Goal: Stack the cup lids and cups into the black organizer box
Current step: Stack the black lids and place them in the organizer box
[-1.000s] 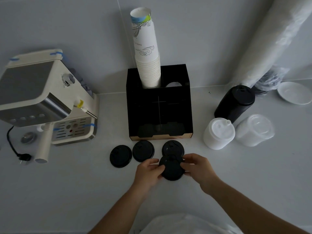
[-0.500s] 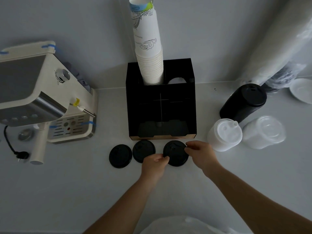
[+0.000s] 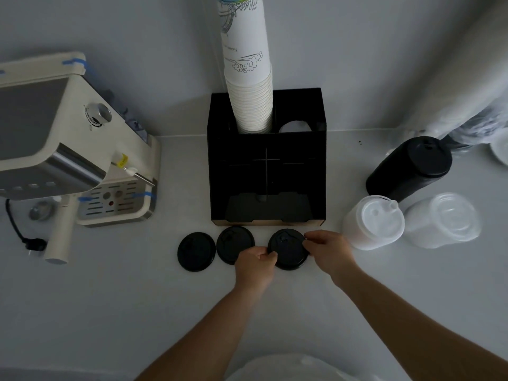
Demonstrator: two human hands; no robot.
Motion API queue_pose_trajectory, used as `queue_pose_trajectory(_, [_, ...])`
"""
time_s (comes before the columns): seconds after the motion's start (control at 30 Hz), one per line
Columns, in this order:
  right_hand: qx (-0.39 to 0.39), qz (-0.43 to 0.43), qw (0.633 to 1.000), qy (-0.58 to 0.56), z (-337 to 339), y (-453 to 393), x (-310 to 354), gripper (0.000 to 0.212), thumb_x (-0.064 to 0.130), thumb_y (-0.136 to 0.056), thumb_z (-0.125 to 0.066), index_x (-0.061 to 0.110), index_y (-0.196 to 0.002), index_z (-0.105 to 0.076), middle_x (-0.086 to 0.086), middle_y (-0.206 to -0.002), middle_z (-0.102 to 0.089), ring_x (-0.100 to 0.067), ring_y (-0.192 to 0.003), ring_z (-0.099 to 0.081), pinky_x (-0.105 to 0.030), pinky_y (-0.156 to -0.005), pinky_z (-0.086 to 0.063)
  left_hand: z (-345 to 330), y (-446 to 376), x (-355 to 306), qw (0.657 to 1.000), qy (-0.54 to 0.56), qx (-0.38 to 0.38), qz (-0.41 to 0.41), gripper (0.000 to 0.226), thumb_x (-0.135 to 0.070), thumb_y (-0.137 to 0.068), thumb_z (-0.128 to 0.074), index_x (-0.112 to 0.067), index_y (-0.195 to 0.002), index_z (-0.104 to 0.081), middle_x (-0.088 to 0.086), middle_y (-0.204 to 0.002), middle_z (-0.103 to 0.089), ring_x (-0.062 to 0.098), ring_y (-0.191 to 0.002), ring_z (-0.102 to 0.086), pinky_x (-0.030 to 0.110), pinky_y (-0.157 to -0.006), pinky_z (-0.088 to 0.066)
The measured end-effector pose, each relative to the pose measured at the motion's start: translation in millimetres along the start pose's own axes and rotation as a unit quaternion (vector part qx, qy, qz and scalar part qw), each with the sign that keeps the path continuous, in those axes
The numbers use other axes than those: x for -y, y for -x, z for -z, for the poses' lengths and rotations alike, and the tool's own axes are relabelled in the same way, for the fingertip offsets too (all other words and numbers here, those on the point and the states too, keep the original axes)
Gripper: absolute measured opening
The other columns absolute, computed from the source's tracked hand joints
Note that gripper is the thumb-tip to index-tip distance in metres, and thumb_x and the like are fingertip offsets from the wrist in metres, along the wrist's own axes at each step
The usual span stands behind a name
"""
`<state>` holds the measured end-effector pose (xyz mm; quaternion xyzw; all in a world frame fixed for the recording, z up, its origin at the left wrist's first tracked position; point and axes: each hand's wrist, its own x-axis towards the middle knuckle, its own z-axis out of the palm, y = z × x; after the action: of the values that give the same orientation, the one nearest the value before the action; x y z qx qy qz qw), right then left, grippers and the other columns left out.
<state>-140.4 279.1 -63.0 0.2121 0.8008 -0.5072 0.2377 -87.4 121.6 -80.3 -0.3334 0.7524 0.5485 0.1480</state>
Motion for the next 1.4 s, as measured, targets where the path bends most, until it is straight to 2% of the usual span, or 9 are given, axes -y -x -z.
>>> queue_pose_trajectory(0.13, [0.009,-0.003,1.0,0.026,-5,0,-4,0.03,0.011,-0.087,-0.069,0.01,-0.117,-0.071,-0.006,-0.107,-0.072,-0.024,-0.099,-0.067,-0.037,-0.097,-0.052,2,-2,-2,1.0,-0.002,0.015,0.025,0.02,-0.015,-0.079,-0.064,-0.002,-0.063,-0.062,0.012,-0.06,-0.052,0.018,-0.059,-0.047,0.027,-0.06,-0.036])
queue_pose_trajectory(0.4, [0.024,-0.002,0.999,0.031,-4,12,-5,0.028,0.01,-0.085,-0.07,0.011,-0.114,-0.073,-0.003,-0.102,-0.07,-0.021,-0.095,-0.064,-0.031,-0.089,-0.049,8,13,6,0.996,0.027,0.058,0.059,0.018,-0.024,-0.071,-0.064,-0.01,-0.062,-0.059,0.01,-0.062,-0.052,0.02,-0.064,-0.049,0.032,-0.067,-0.041])
queue_pose_trajectory(0.53, [0.043,-0.003,0.999,0.027,-8,20,-6,0.025,0.01,-0.084,-0.072,0.012,-0.109,-0.073,-0.004,-0.102,-0.072,-0.021,-0.09,-0.067,-0.033,-0.087,-0.054,17,31,11,0.994,0.077,0.05,0.067,0.01,-0.016,-0.079,-0.065,-0.007,-0.076,-0.066,0.014,-0.074,-0.059,0.02,-0.072,-0.057,0.034,-0.073,-0.049])
queue_pose_trajectory(0.7, [0.068,0.023,0.997,0.028,-22,31,6,0.024,0.012,-0.085,-0.071,0.017,-0.108,-0.072,0.0,-0.1,-0.07,-0.02,-0.09,-0.067,-0.027,-0.074,-0.05,41,47,14,0.991,0.117,0.004,0.061,0.009,-0.013,-0.083,-0.067,-0.013,-0.075,-0.071,0.009,-0.078,-0.068,0.018,-0.075,-0.063,0.044,-0.089,-0.054])
queue_pose_trajectory(0.83, [0.1,0.047,0.993,0.041,-44,39,22,0.025,0.012,-0.086,-0.07,0.02,-0.109,-0.071,0.007,-0.098,-0.07,-0.018,-0.093,-0.067,-0.03,-0.081,-0.053,60,51,17,0.982,0.169,-0.075,0.042,0.028,-0.013,-0.085,-0.068,-0.01,-0.113,-0.068,-0.003,-0.093,-0.07,0.005,-0.08,-0.063,0.023,-0.08,-0.051])
queue_pose_trajectory(0.9, [0.108,0.057,0.992,0.041,-55,40,28,0.027,0.012,-0.085,-0.07,0.02,-0.11,-0.071,0.008,-0.1,-0.07,-0.019,-0.094,-0.067,-0.031,-0.084,-0.053,66,50,16,0.974,0.187,-0.12,0.039,0.035,-0.013,-0.084,-0.069,-0.009,-0.119,-0.065,-0.004,-0.1,-0.068,0.001,-0.08,-0.061,0.019,-0.078,-0.048])
queue_pose_trajectory(1.1, [0.125,0.072,0.989,0.019,-83,40,40,0.027,0.007,-0.088,-0.066,0.033,-0.095,-0.07,0.014,-0.097,-0.068,-0.02,-0.096,-0.066,-0.031,-0.086,-0.052,78,37,19,0.959,0.207,-0.188,0.038,0.029,-0.017,-0.082,-0.071,-0.013,-0.111,-0.068,-0.005,-0.091,-0.067,0.009,-0.088,-0.066,0.015,-0.074,-0.046])
queue_pose_trajectory(1.2, [0.124,0.076,0.989,0.032,-91,38,43,0.03,0.008,-0.089,-0.063,0.025,-0.112,-0.072,0.008,-0.102,-0.07,-0.02,-0.096,-0.066,-0.027,-0.079,-0.05,81,28,21,0.958,0.199,-0.203,0.032,0.031,-0.017,-0.083,-0.07,-0.01,-0.114,-0.068,-0.001,-0.098,-0.069,0.009,-0.087,-0.064,0.011,-0.072,-0.045])
queue_pose_trajectory(1.4, [0.104,0.075,0.99,0.06,-96,32,43,0.033,0.013,-0.09,-0.06,0.023,-0.12,-0.07,-0.002,-0.108,-0.071,-0.015,-0.085,-0.063,-0.025,-0.071,-0.047,78,20,20,0.966,0.156,-0.204,0.024,0.03,-0.018,-0.084,-0.069,-0.01,-0.113,-0.068,0.007,-0.104,-0.073,0.009,-0.085,-0.063,0.024,-0.086,-0.051])
